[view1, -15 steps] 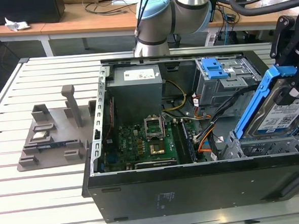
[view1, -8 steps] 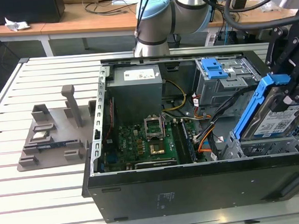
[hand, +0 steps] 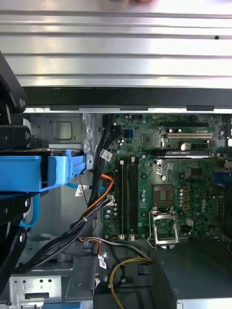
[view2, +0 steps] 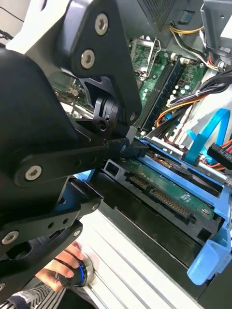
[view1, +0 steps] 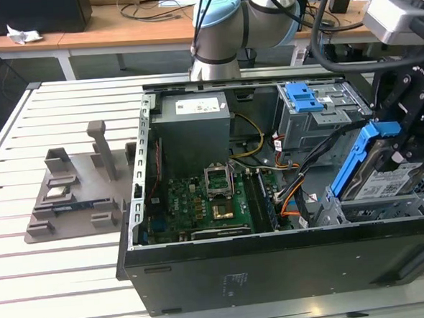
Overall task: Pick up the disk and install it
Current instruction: 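Insert the disk into the insertion slot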
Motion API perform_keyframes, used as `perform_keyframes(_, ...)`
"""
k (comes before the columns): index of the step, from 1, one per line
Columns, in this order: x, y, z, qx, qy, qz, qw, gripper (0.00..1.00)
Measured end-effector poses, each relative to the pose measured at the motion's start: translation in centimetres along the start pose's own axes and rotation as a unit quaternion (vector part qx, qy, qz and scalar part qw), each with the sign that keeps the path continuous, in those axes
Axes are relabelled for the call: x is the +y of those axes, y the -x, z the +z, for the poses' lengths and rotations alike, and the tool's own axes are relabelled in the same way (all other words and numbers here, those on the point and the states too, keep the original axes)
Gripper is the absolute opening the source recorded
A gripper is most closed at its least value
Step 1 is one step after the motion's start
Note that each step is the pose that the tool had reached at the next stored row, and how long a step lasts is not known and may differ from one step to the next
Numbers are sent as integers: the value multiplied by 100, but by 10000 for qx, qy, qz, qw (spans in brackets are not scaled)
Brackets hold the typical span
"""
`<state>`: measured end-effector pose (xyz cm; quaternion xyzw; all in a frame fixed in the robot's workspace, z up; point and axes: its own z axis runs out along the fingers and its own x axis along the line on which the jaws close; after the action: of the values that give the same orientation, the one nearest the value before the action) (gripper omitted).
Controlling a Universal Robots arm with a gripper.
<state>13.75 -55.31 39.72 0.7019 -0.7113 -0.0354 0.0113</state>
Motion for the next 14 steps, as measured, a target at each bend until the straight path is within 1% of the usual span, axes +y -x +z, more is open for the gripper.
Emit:
perform_keyframes(3, -3, -1, 44, 0, 0, 0, 10000, 36)
perform_keyframes(10, -3, -2, 47, 1, 0, 0, 10000, 38)
perform_keyframes(11, -3, -2, 47, 1, 0, 0, 10000, 44)
perform_keyframes(14, -4, -2, 49, 0, 0, 0, 10000, 44)
